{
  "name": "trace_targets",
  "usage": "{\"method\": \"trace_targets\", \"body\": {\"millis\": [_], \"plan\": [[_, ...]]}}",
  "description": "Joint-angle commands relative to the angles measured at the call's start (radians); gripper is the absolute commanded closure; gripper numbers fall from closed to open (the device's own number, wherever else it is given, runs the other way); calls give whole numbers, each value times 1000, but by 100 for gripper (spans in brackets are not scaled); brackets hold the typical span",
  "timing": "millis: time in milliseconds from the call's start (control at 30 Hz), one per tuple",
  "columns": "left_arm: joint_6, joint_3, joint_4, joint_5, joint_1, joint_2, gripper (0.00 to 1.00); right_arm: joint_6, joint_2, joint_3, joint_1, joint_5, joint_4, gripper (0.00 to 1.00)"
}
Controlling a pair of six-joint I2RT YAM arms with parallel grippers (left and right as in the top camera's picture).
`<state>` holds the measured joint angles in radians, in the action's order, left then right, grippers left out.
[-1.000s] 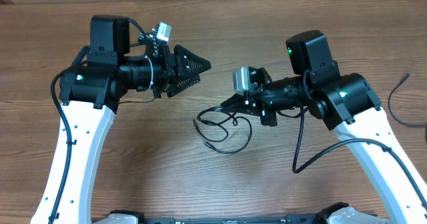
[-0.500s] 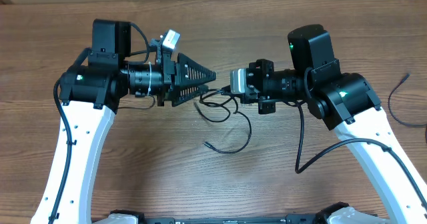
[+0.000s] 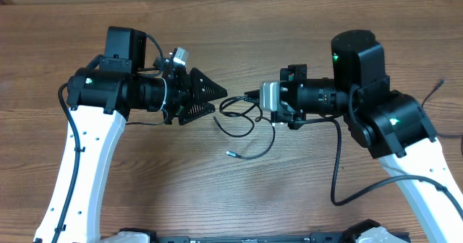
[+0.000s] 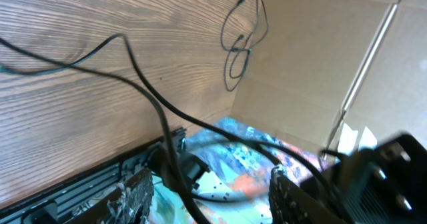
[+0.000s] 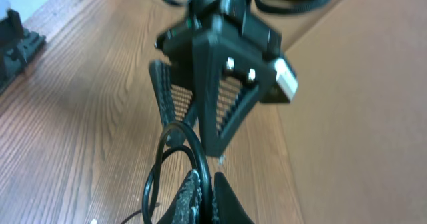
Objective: Untangle cables
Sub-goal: 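Lower the right gripper to the cable and align both grippers facing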
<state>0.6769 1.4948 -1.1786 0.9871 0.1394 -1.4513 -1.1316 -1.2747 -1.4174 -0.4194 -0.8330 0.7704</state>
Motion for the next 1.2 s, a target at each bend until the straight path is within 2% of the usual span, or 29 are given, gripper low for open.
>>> {"method": "trace_targets", "body": {"millis": [0,267,367,467,733,967,1167], "plan": [[-18,13,3,-27,-5,-22,44,-7,39,-10,0,-61,-6,96],[-19,13,5,-16,-5,-59,44,-7,44,-10,0,-119,-6,96],[-29,13,8,27,-5,-60,45,-7,44,-10,0,-102,-7,96],[-88,13,12,114,-3,-60,45,-7,44,-10,0,-64,-14,96],[-341,13,-30,182,-3,-60,45,-7,43,-10,0,-19,-26,96],[-668,13,-229,182,-3,-60,45,-7,43,-10,3,-13,-52,96],[-791,13,-231,241,-3,-60,45,1,29,-10,3,-3,-42,96]]}}
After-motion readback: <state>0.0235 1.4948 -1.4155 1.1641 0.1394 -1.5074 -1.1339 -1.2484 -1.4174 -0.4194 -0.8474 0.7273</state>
